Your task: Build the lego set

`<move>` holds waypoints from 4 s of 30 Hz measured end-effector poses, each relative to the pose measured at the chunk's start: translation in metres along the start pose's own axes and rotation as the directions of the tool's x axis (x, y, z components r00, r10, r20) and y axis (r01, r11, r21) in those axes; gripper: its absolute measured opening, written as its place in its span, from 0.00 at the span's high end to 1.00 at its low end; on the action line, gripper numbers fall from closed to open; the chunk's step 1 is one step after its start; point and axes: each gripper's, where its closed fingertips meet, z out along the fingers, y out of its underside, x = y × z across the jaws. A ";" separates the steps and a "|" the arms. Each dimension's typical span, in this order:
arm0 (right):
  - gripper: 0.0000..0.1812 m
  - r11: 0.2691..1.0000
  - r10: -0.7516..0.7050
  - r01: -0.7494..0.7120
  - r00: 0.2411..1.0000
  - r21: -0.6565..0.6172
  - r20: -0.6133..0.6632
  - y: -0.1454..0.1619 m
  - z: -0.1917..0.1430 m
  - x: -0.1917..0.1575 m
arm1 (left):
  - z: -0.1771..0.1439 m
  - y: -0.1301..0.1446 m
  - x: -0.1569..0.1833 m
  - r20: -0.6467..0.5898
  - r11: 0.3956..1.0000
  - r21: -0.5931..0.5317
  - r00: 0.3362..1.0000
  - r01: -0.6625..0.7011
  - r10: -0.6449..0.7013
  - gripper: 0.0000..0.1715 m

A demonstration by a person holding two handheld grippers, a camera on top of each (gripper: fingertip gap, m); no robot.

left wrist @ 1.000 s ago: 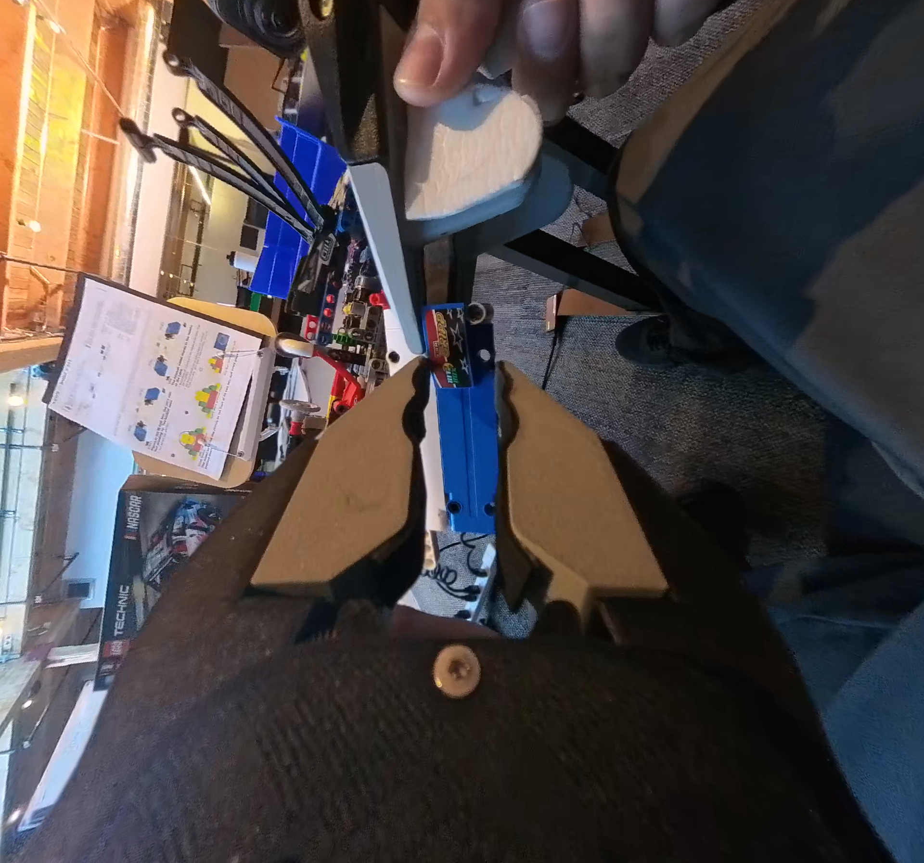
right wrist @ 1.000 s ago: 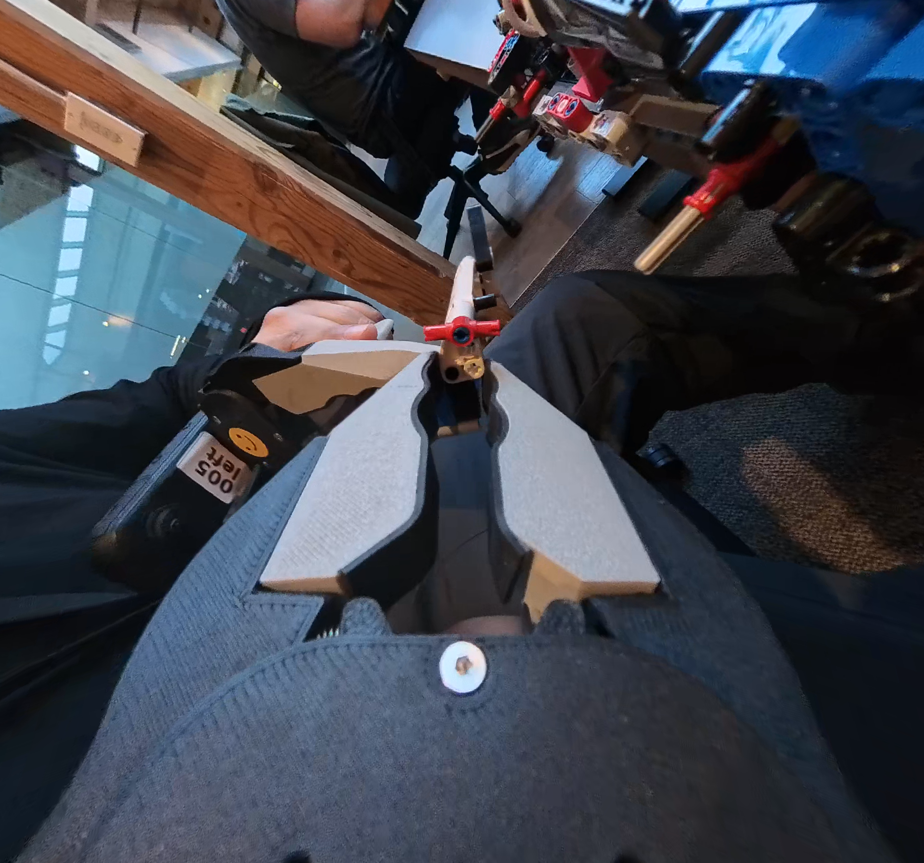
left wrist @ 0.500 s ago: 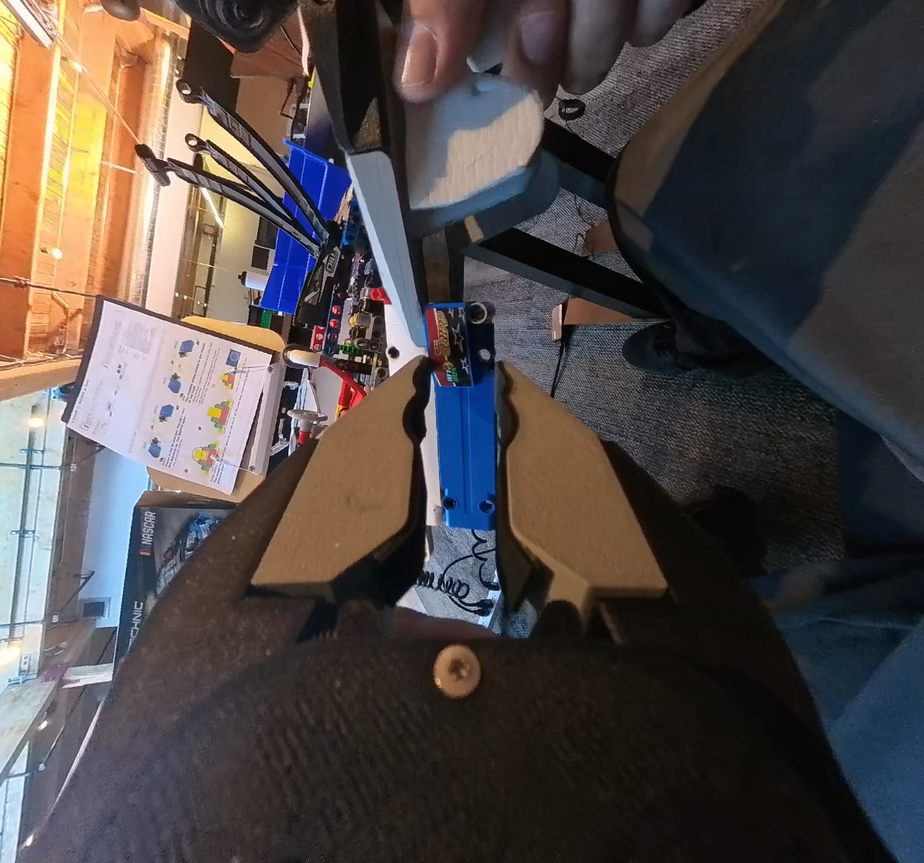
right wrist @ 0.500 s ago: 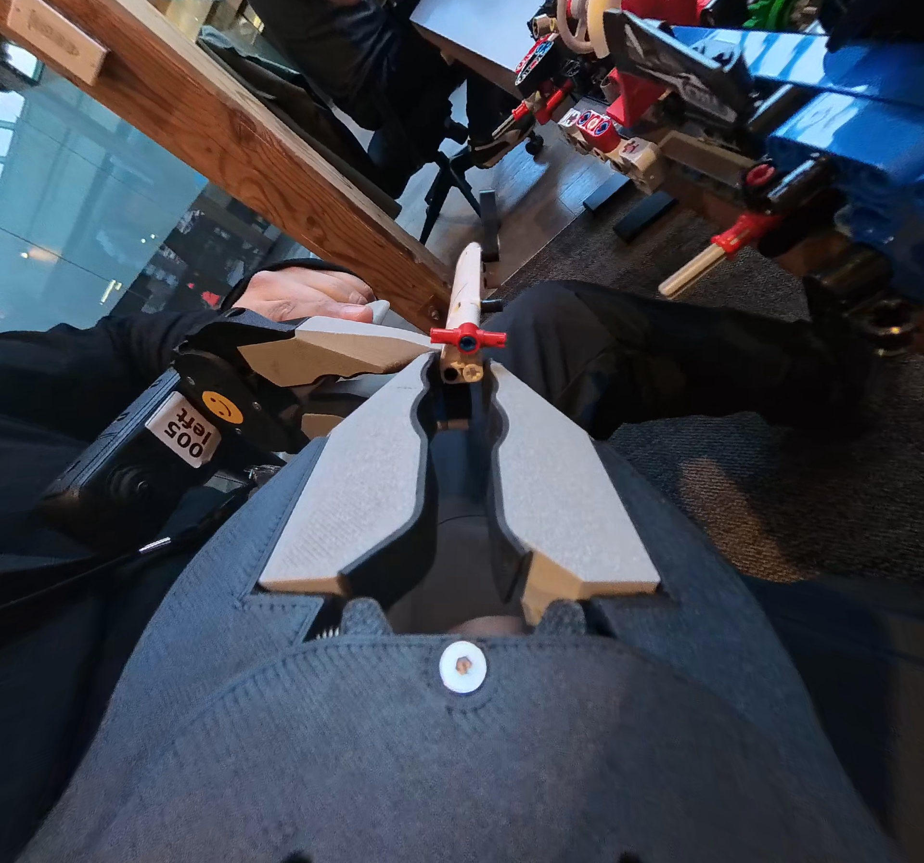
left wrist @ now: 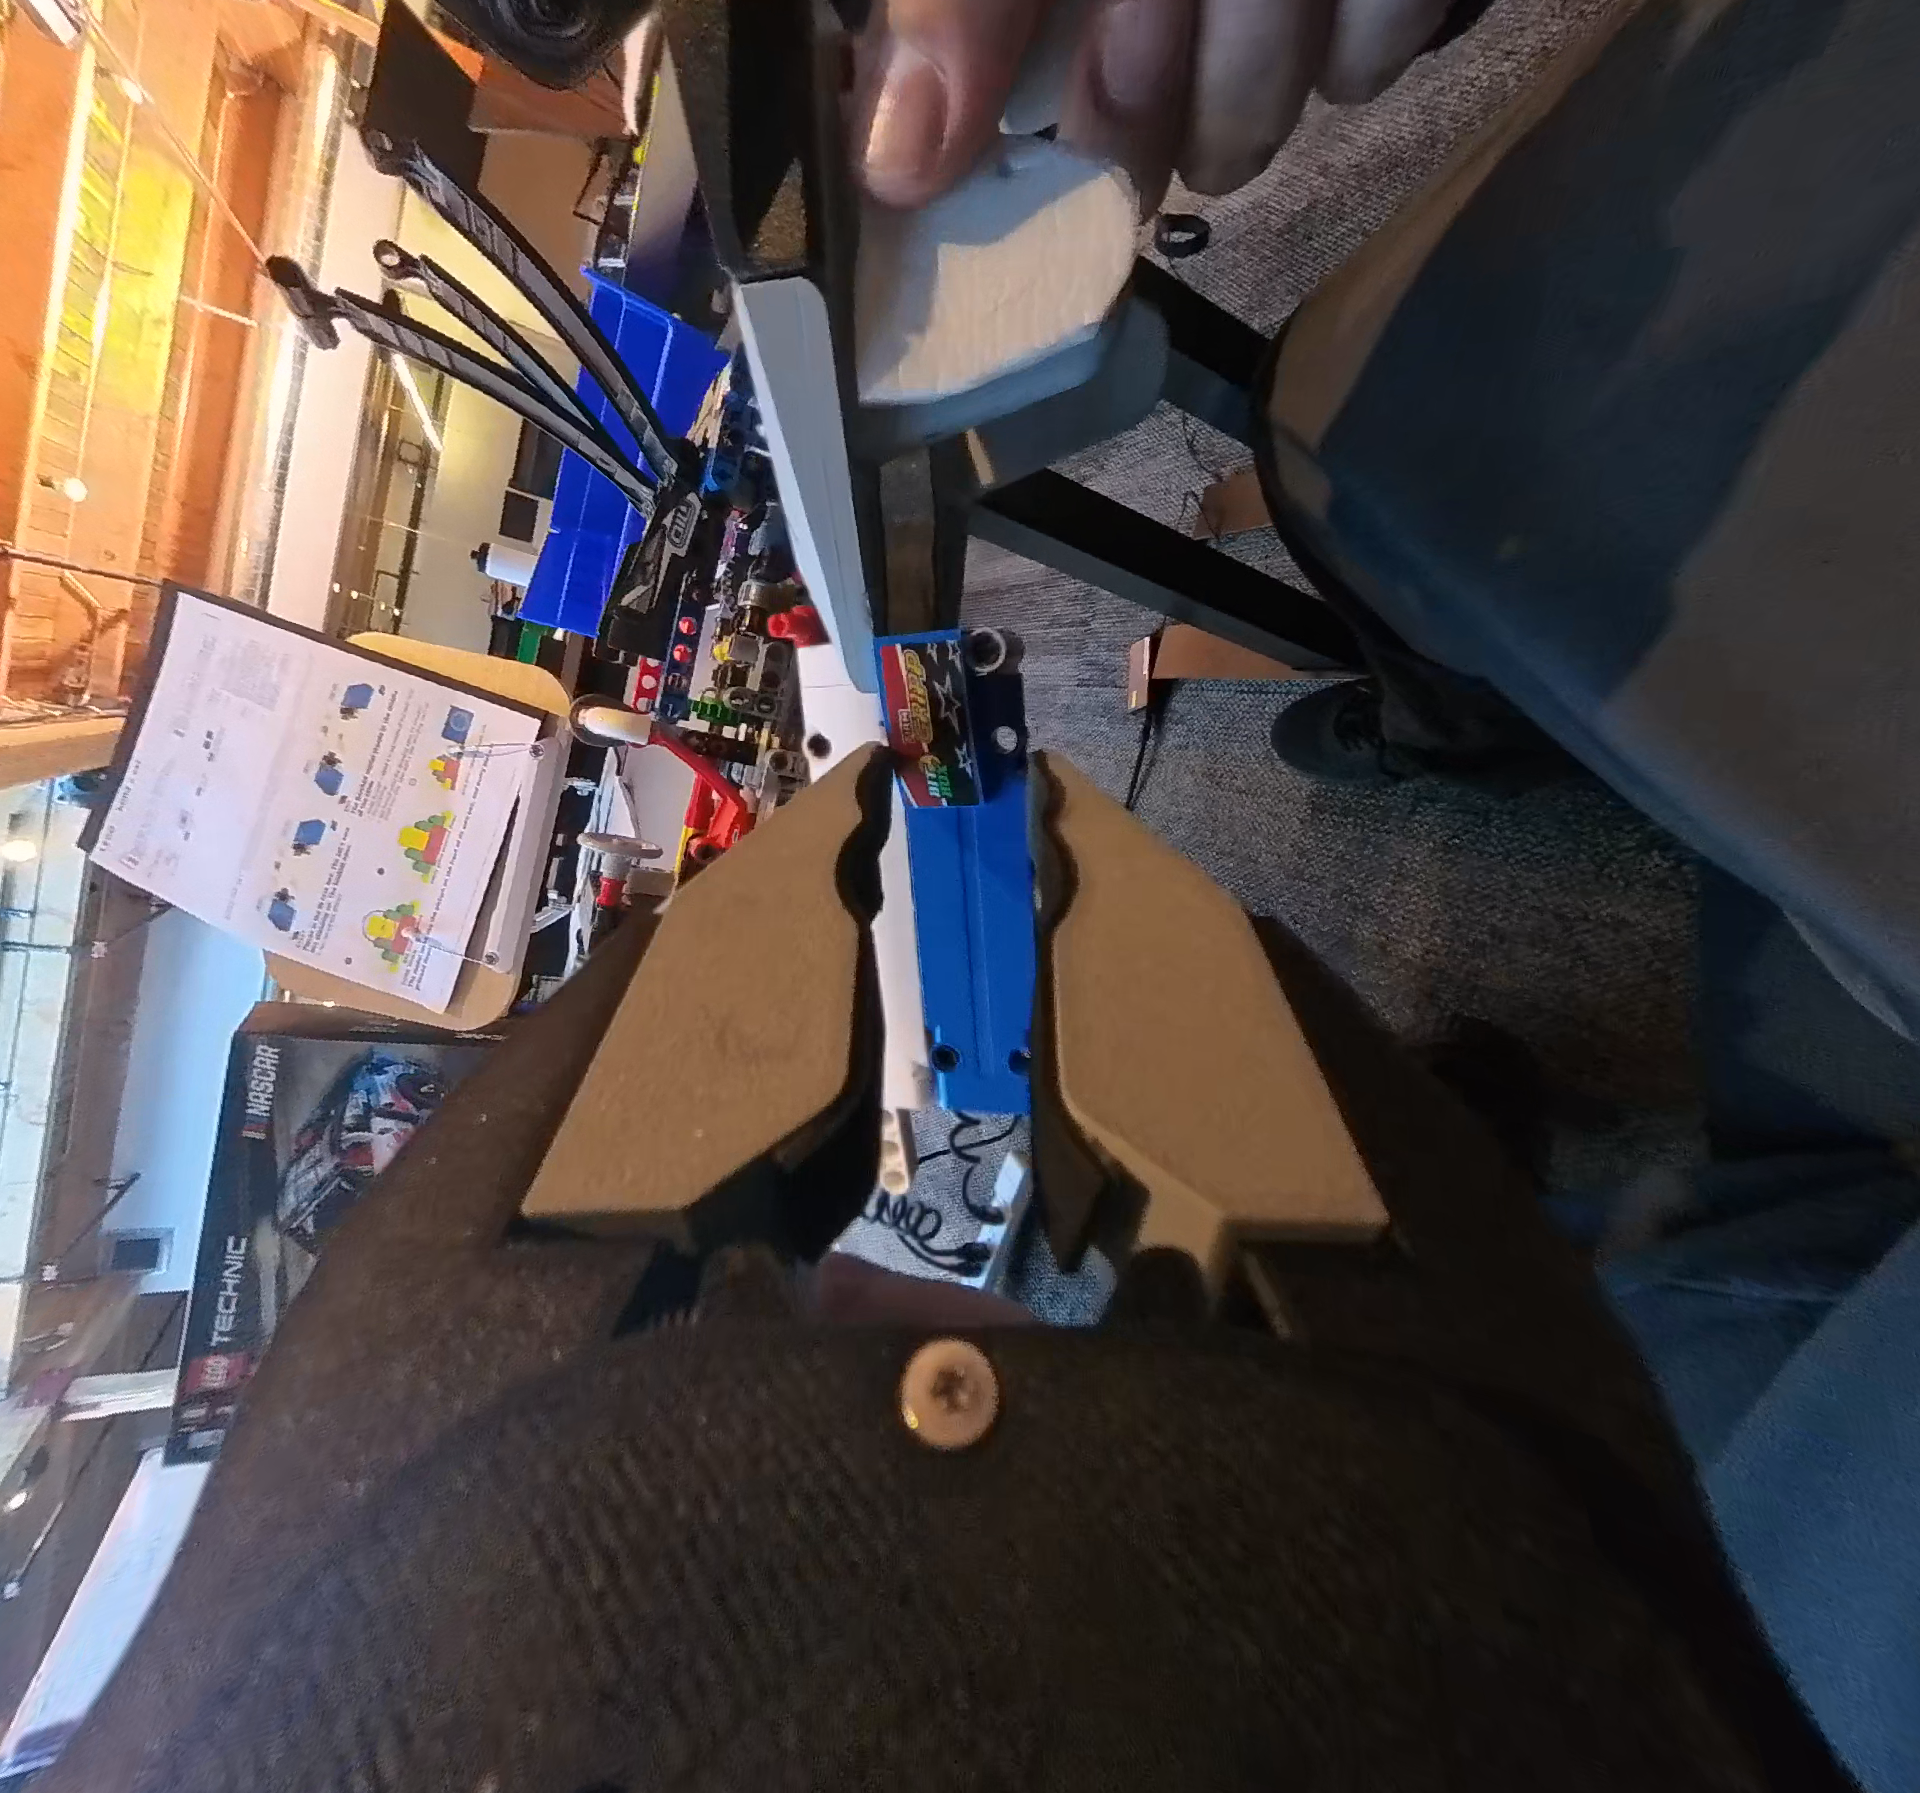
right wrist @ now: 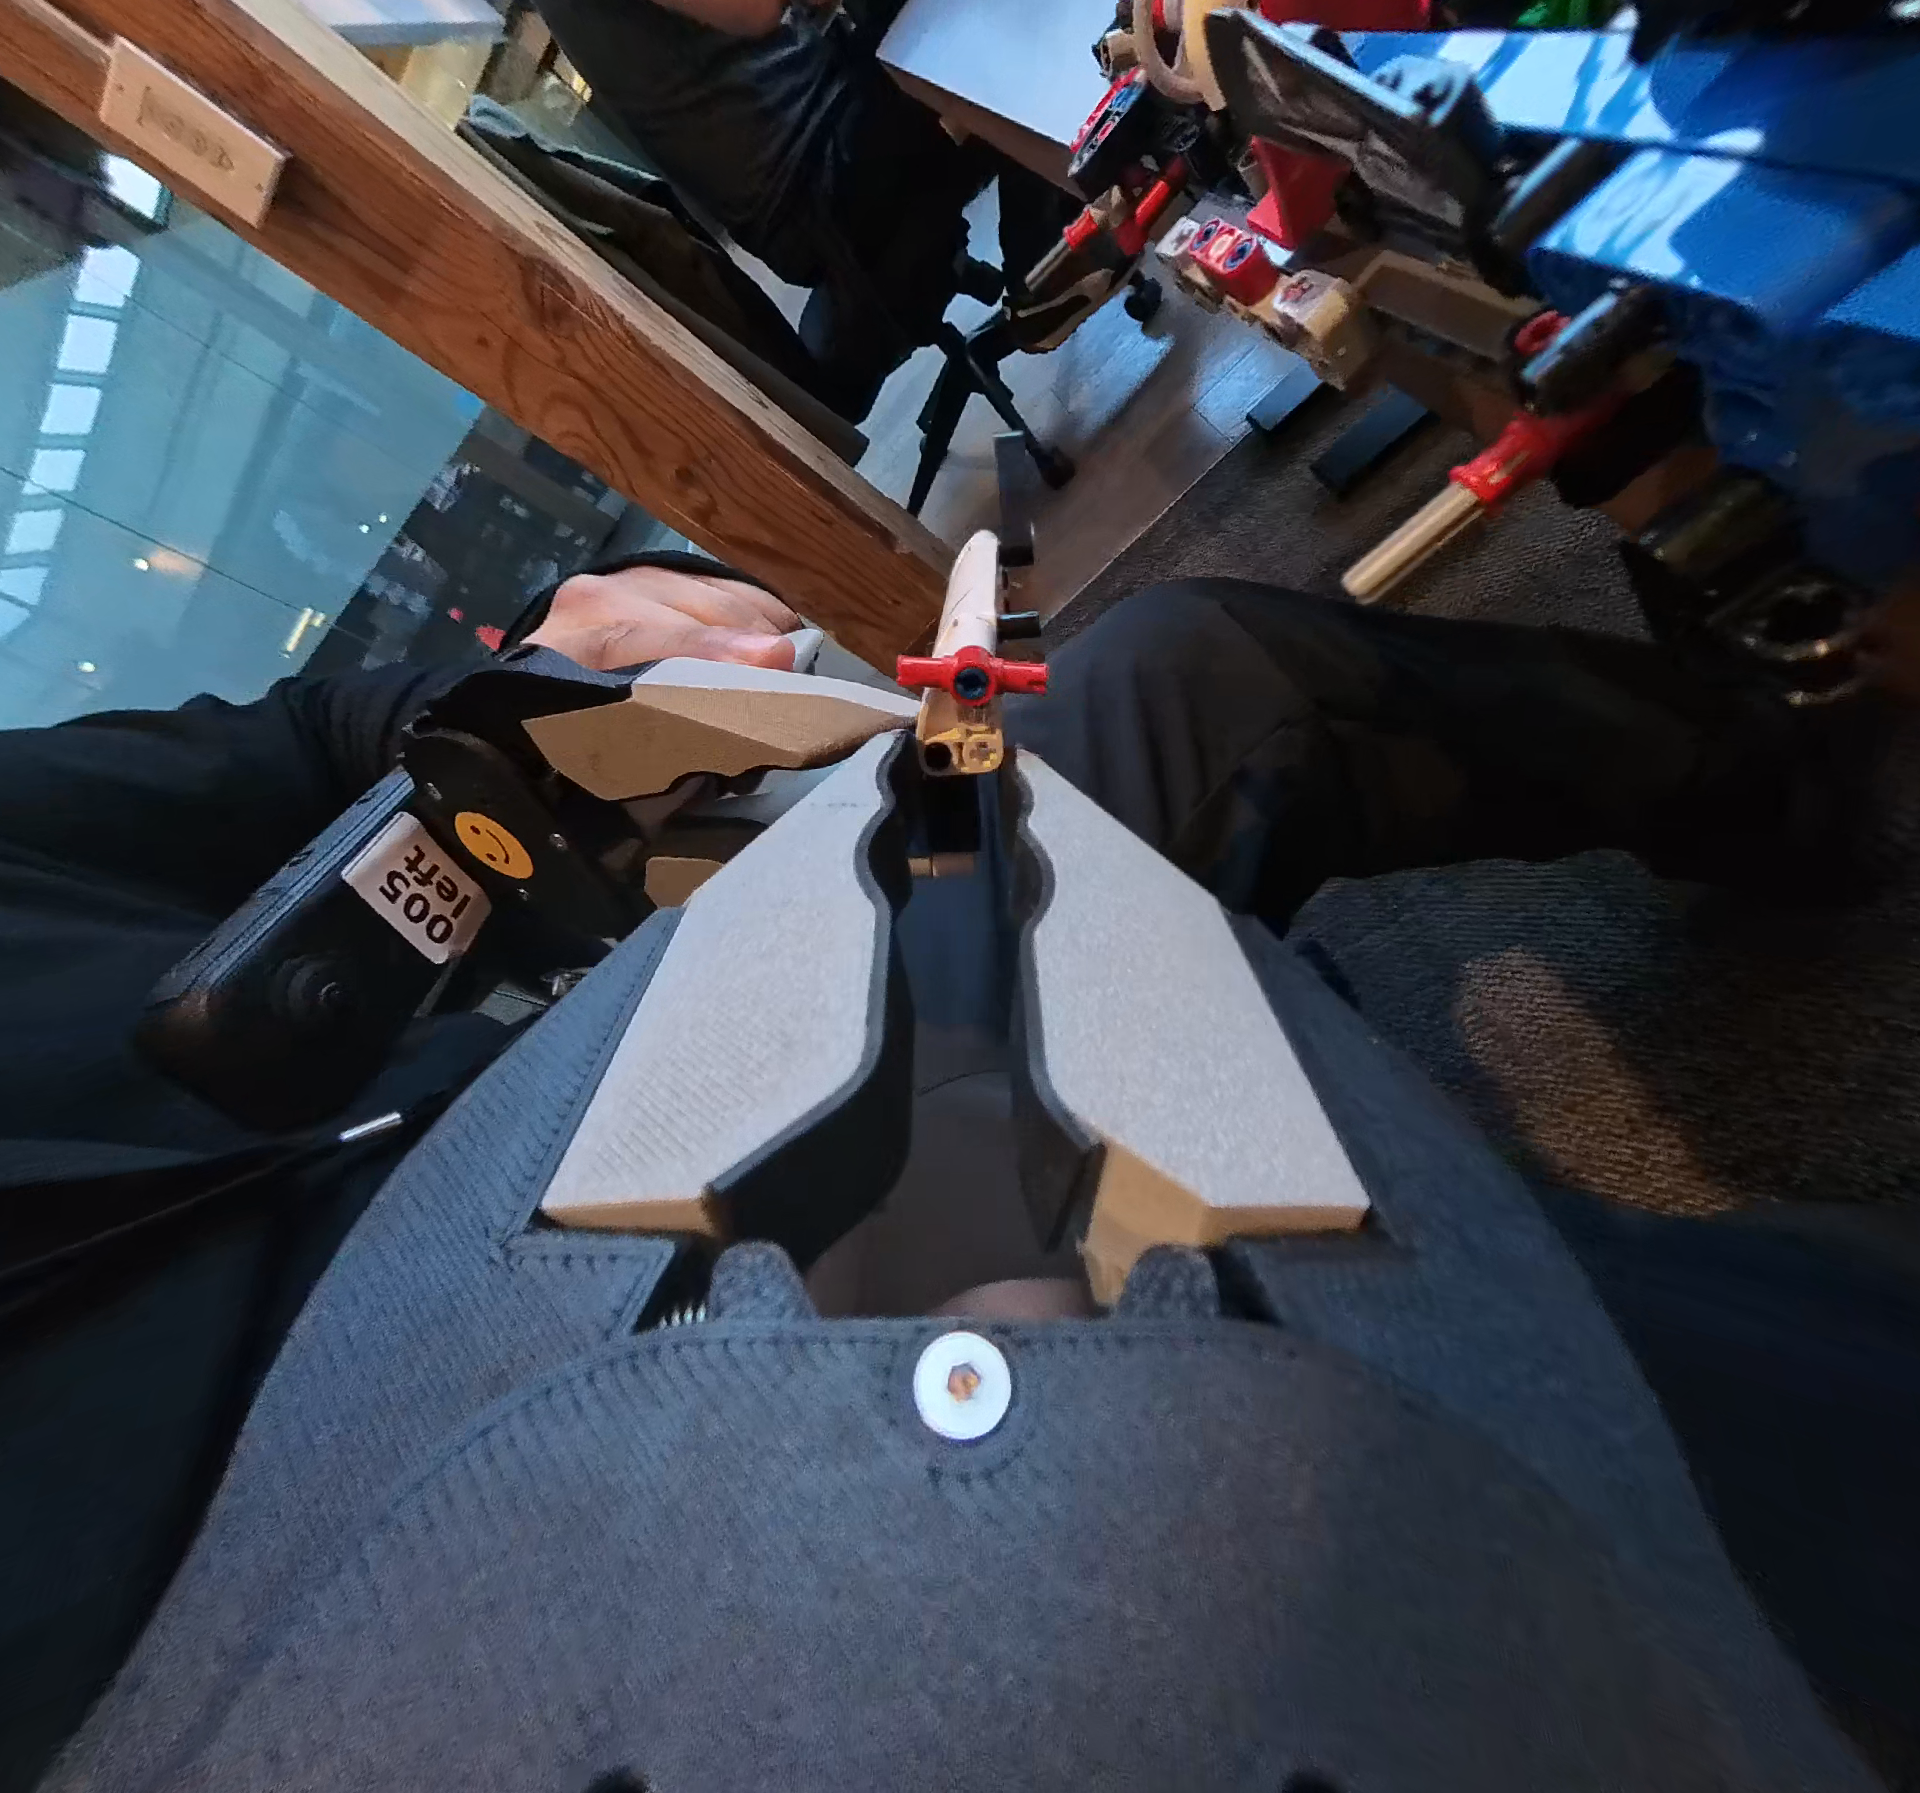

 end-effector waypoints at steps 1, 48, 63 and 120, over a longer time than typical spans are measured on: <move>0.92 1.000 0.008 -0.008 1.000 -0.001 0.002 0.001 0.000 0.000 | 0.000 0.000 0.001 -0.003 1.000 -0.001 1.000 0.002 -0.002 0.86; 0.93 0.991 0.118 -0.117 0.993 0.063 -0.009 0.000 0.007 0.014 | 0.011 0.001 0.000 -0.029 0.992 -0.053 0.993 0.113 -0.115 0.92; 0.93 0.997 0.010 -0.010 1.000 0.072 0.003 -0.008 0.006 0.008 | 0.011 0.002 -0.010 0.093 0.996 -0.038 0.992 -0.081 0.084 0.92; 0.92 0.998 0.004 -0.019 0.966 0.053 0.259 -0.005 0.001 -0.052 | -0.037 -0.030 -0.022 -0.204 0.880 0.326 0.935 0.344 -0.290 0.92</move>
